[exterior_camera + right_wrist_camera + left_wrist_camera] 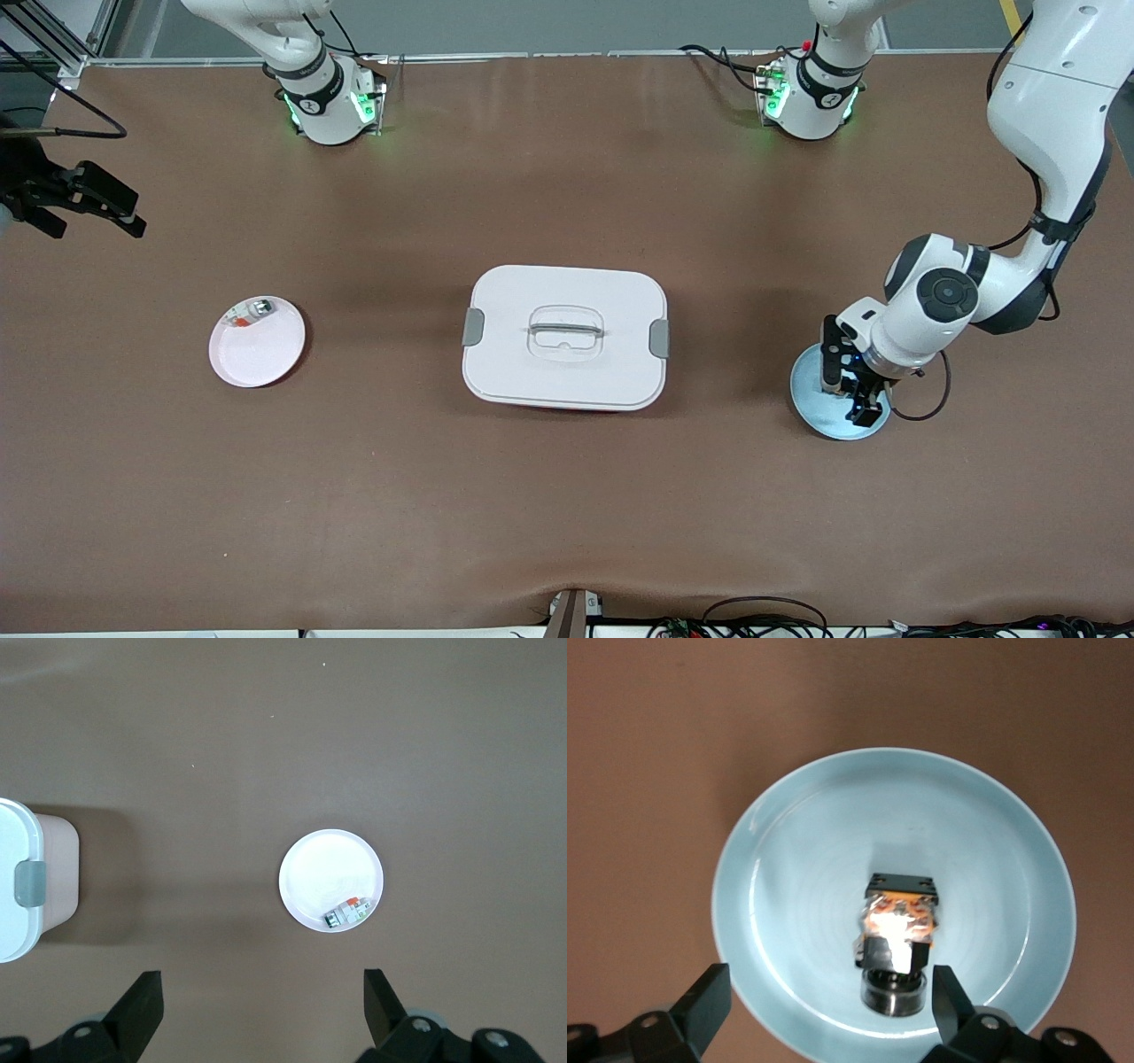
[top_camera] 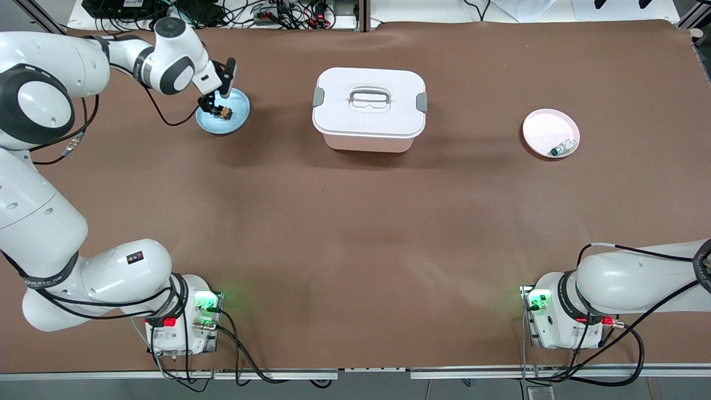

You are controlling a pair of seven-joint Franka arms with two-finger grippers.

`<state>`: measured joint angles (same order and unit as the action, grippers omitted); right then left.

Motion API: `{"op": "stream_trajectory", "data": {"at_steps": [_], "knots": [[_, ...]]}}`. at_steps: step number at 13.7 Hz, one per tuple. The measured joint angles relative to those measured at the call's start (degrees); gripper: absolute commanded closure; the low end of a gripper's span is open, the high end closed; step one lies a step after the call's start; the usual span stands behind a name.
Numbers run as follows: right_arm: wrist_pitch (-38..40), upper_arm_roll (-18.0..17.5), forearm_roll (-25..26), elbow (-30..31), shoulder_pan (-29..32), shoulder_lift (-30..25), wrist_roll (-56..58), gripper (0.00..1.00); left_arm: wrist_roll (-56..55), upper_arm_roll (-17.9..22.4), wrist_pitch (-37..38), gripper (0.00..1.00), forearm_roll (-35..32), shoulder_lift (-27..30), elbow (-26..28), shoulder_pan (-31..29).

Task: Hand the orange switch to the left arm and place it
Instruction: 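Open the left gripper to release the switch on the blue plate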

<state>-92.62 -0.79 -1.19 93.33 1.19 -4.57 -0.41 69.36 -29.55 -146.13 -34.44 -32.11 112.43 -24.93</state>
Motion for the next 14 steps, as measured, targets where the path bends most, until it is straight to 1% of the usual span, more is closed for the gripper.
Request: {"op": "stream_trajectory", "data": {"at_steps": [4, 5, 7, 10, 14], "knots": [[0.0, 0.0, 0.1, -0.1, 0.0, 0.3, 0.0, 0.0, -4.4, 0.0, 5.0, 0.0, 11.5, 5.2, -2.0, -0.1], [0.0, 0.0, 0.1, -0.1, 0.0, 0.3, 0.0, 0.0, -6.4, 0.0, 7.3, 0.0, 13.5, 6.6, -3.0, -0.2], [0.0, 0.0, 0.1, -0.2, 0.1, 0.4, 0.0, 0.0, -12.3, -0.1, 12.4, 0.0, 15.0, 8.9, -5.3, -0.2], [0.0, 0.1, 0.1, -0.3, 0.1, 0.4, 0.0, 0.0, -26.8, -0.7, 17.8, 0.0, 16.1, 12.2, -7.9, -0.2], [0.0, 0.1, 0.1, -0.4, 0.1, 0.4, 0.0, 0.0, -49.5, -3.1, 22.9, 0.0, 17.0, 17.3, -8.4, 0.0]]}}
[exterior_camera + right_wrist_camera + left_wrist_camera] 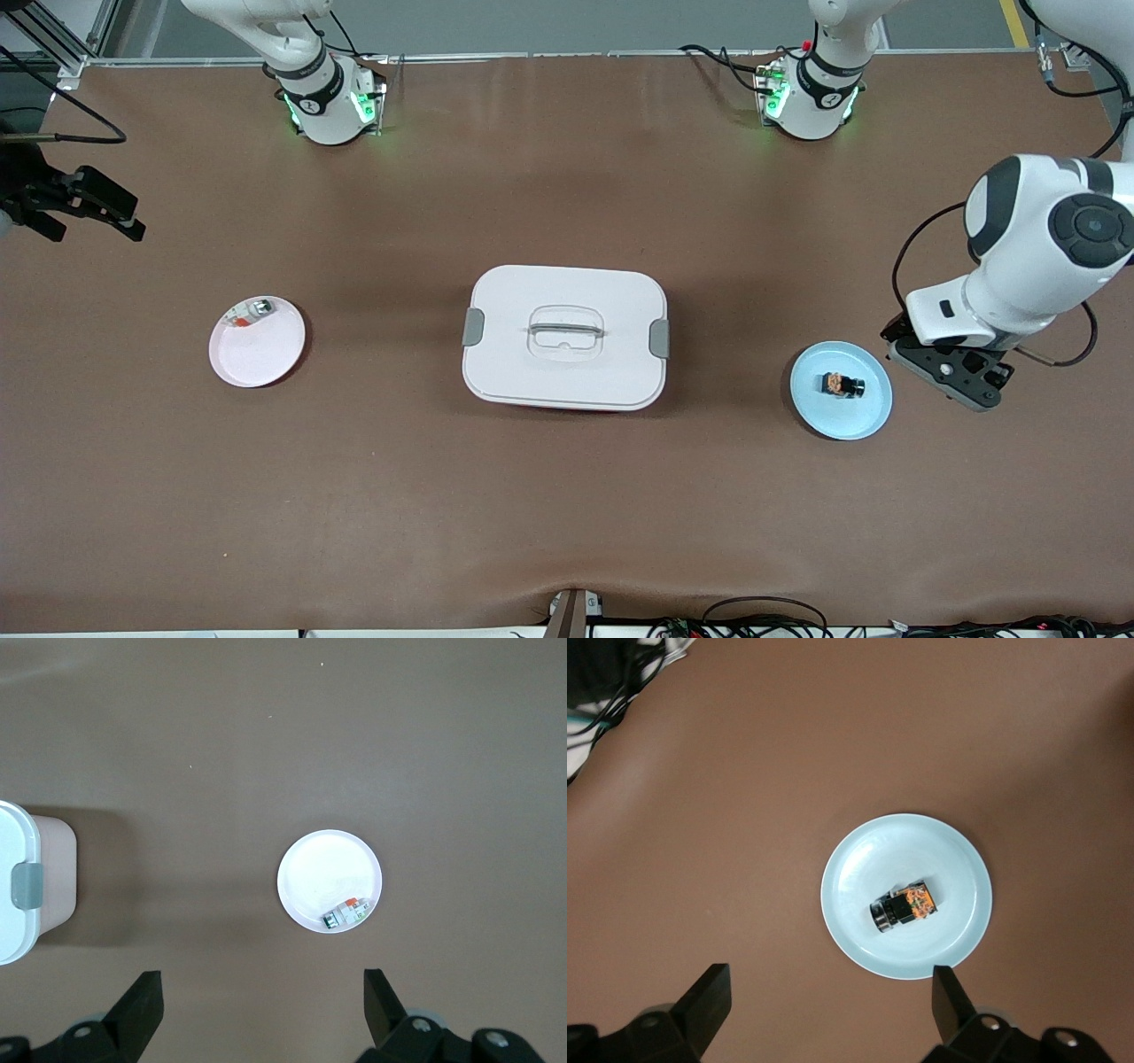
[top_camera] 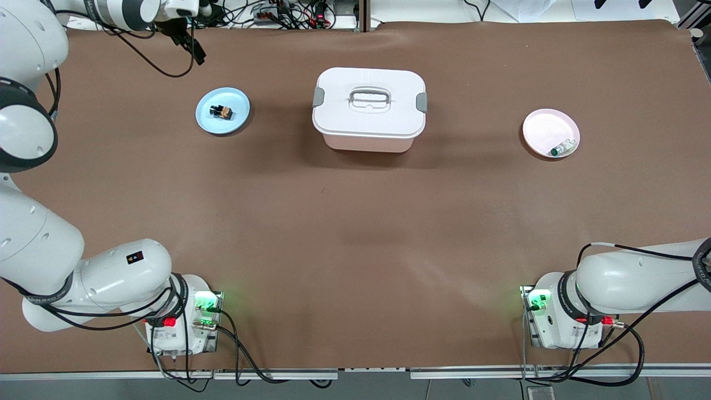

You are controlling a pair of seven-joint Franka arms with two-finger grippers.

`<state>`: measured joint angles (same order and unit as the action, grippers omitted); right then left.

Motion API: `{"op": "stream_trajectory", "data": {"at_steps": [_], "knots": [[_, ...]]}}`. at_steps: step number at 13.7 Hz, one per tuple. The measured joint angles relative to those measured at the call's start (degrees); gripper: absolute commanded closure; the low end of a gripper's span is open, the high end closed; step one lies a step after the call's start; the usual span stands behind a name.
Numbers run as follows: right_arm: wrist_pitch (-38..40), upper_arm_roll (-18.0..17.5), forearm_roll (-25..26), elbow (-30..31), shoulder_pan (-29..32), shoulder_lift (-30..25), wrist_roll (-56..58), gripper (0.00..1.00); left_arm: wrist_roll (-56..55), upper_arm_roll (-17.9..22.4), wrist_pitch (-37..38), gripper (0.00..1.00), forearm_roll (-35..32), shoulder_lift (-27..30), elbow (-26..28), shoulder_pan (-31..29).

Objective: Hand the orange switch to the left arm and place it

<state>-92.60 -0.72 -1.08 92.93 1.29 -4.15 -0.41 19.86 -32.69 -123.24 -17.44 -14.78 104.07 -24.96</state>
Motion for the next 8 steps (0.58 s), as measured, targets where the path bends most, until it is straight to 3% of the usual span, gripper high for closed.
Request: {"op": "stream_trajectory", "data": {"at_steps": [4, 8], "knots": [[0.0, 0.1, 0.0, 0.0, 0.0, 0.0, 0.0, 0.0, -16.0, -0.9, 7.4, 0.0, 0.6, 4.2, -1.9, 0.1], [0.0, 0.3, 0.0, -0.1, 1.1, 0.0, 0.0, 0.0, -22.8, -0.8, 20.8, 0.0, 5.5, 5.8, -9.7, -0.1]]}}
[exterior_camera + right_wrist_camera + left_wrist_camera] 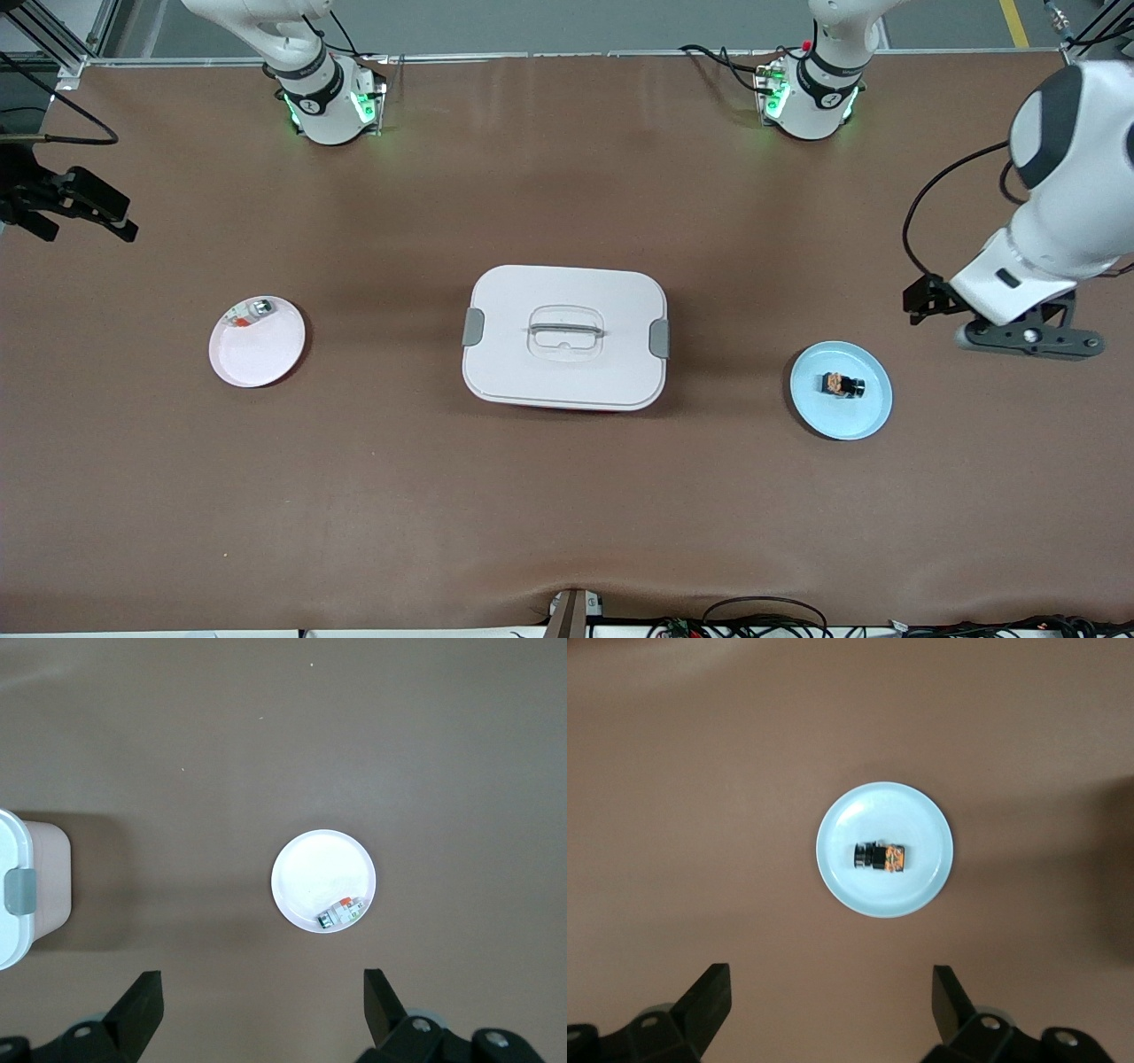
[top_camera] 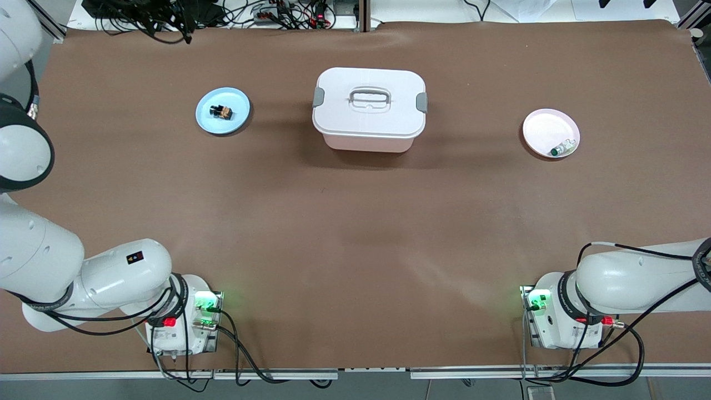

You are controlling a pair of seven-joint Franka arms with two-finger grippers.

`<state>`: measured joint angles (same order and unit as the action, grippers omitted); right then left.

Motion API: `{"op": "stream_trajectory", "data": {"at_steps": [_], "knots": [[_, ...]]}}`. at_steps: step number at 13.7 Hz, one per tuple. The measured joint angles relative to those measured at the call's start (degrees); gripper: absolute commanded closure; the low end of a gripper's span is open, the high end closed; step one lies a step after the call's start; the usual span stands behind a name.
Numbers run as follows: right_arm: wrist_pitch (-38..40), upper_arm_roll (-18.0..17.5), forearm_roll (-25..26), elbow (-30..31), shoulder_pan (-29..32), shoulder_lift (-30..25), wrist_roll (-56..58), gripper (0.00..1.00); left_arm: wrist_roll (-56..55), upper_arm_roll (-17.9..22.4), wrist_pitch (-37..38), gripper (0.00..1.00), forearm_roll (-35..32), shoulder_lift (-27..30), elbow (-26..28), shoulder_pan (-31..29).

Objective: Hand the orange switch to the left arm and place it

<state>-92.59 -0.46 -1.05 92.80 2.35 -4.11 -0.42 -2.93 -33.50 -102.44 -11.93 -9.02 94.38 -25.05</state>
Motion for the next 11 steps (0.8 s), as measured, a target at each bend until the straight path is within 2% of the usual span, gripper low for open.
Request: {"op": "stream_trajectory", "data": {"at_steps": [4, 7, 8, 11], "knots": [[0.0, 0.0, 0.0, 0.0, 0.2, 0.0, 0.0, 0.0, -1.7, 0.1, 8.2, 0.0, 0.4, 0.0, -7.3, 0.0], [0.0, 0.0, 0.0, -0.1, 0.2, 0.0, 0.0, 0.0, -1.7, 1.1, 9.7, 0.0, 0.4, 0.1, -9.6, 0.2], [0.0, 0.0, 0.0, -0.1, 0.2, 0.0, 0.0, 0.0, -1.7, 3.6, 9.8, 0.0, 0.4, 0.1, -10.0, 1.6], [0.0, 0.0, 0.0, -0.1, 0.2, 0.0, 0.0, 0.0, -1.4, 16.8, 11.6, 0.0, 1.2, 1.8, -10.4, 12.4]]}}
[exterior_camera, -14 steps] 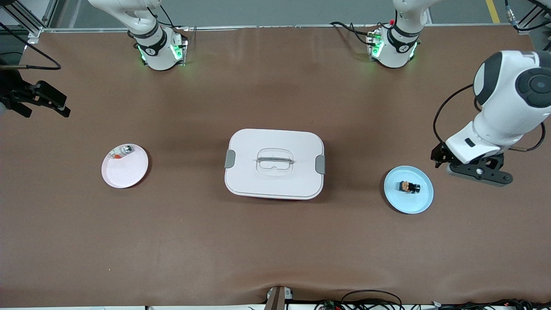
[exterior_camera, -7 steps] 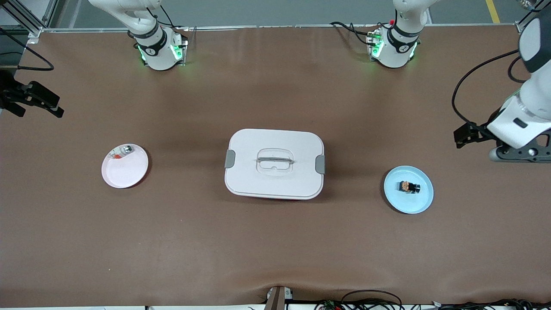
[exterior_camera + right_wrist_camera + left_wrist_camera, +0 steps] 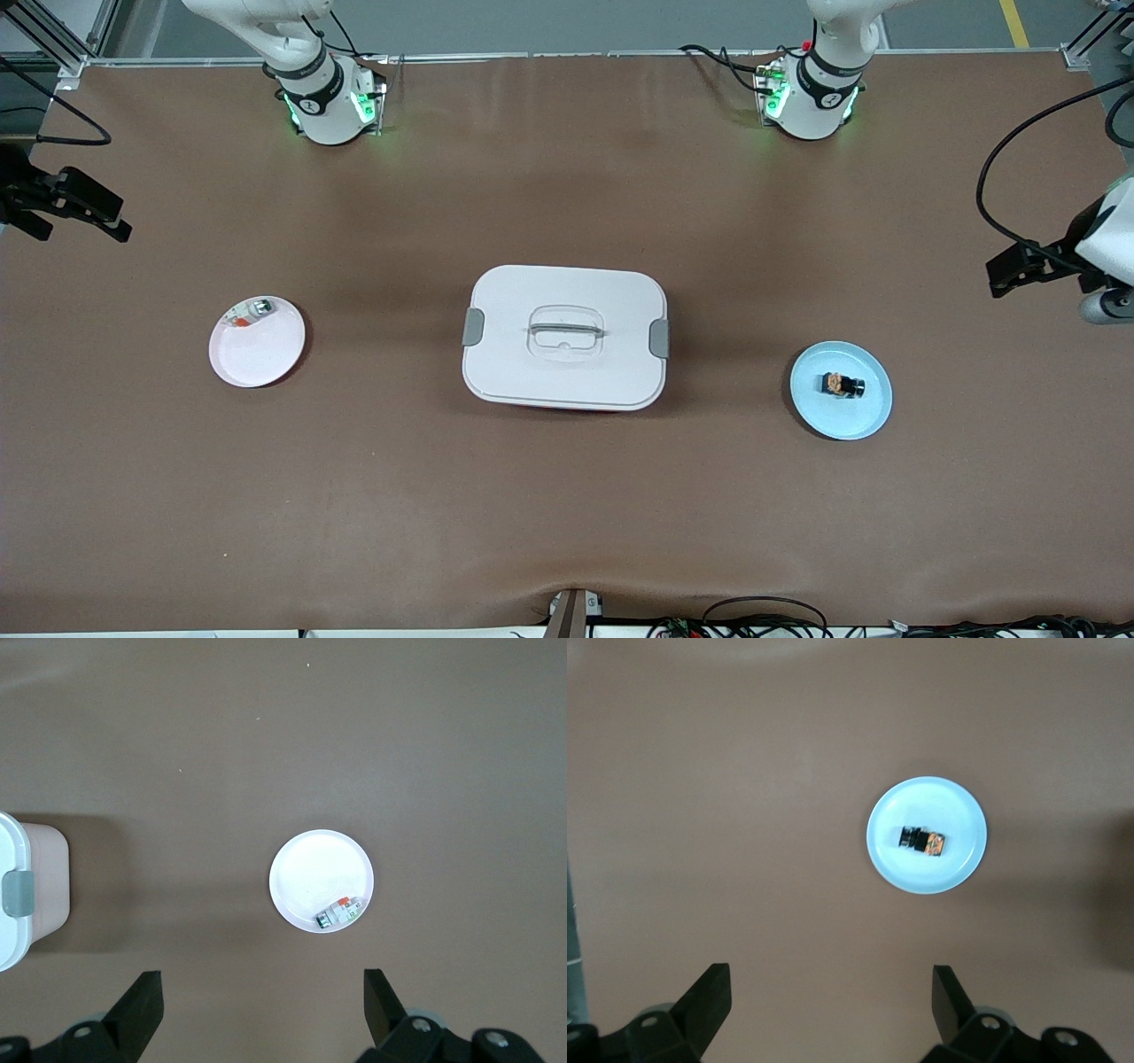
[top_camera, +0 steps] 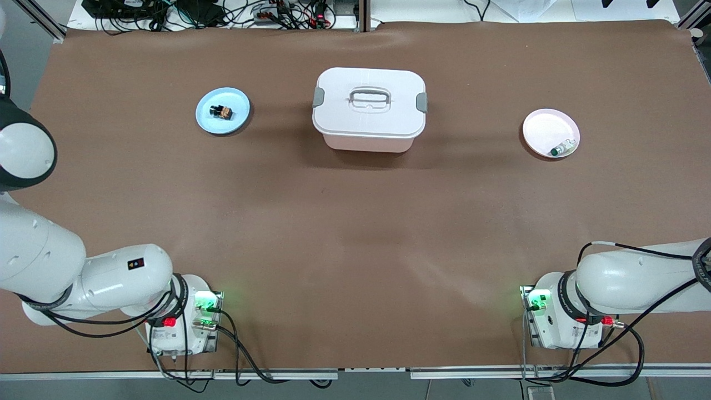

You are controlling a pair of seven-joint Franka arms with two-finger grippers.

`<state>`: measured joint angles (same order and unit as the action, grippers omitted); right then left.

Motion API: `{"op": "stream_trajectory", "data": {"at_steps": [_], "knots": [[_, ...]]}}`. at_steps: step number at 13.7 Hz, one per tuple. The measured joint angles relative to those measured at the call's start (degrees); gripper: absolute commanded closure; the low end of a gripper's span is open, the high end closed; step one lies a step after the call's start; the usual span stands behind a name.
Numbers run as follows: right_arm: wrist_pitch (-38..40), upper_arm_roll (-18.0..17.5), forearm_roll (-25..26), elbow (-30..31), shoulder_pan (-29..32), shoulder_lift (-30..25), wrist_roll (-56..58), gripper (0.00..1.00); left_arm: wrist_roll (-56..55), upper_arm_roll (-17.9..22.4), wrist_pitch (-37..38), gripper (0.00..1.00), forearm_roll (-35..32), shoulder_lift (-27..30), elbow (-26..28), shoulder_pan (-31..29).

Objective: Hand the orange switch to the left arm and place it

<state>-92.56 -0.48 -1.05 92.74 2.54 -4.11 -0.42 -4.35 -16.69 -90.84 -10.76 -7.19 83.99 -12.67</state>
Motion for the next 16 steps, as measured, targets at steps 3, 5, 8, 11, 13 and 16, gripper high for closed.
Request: {"op": "stream_trajectory", "data": {"at_steps": [3, 5, 8, 11, 13, 16], "knots": [[0.0, 0.0, 0.0, 0.0, 0.0, 0.0, 0.0, 0.0, -0.1, 7.0, 2.6, 0.0, 3.1, 3.3, 0.2, 7.6], [0.0, 0.0, 0.0, 0.0, 0.0, 0.0, 0.0, 0.0, -0.1, 11.2, 2.8, 0.0, 6.0, 5.7, 1.3, 10.7], [0.0, 0.0, 0.0, 0.0, 0.0, 0.0, 0.0, 0.0, 0.0, 14.8, 2.5, 0.0, 7.9, 9.1, 4.4, 13.3], [0.0, 0.0, 0.0, 0.0, 0.0, 0.0, 0.0, 0.0, 0.0, 14.8, 1.9, 0.0, 8.6, 10.7, 6.5, 13.3], [0.0, 0.0, 0.0, 0.0, 0.0, 0.0, 0.0, 0.0, 0.0, 14.8, 1.8, 0.0, 9.4, 11.0, 6.8, 13.3], [0.0, 0.0, 0.0, 0.0, 0.0, 0.0, 0.0, 0.0, 0.0, 14.8, 2.0, 0.0, 10.5, 11.7, 7.4, 13.3]]}}
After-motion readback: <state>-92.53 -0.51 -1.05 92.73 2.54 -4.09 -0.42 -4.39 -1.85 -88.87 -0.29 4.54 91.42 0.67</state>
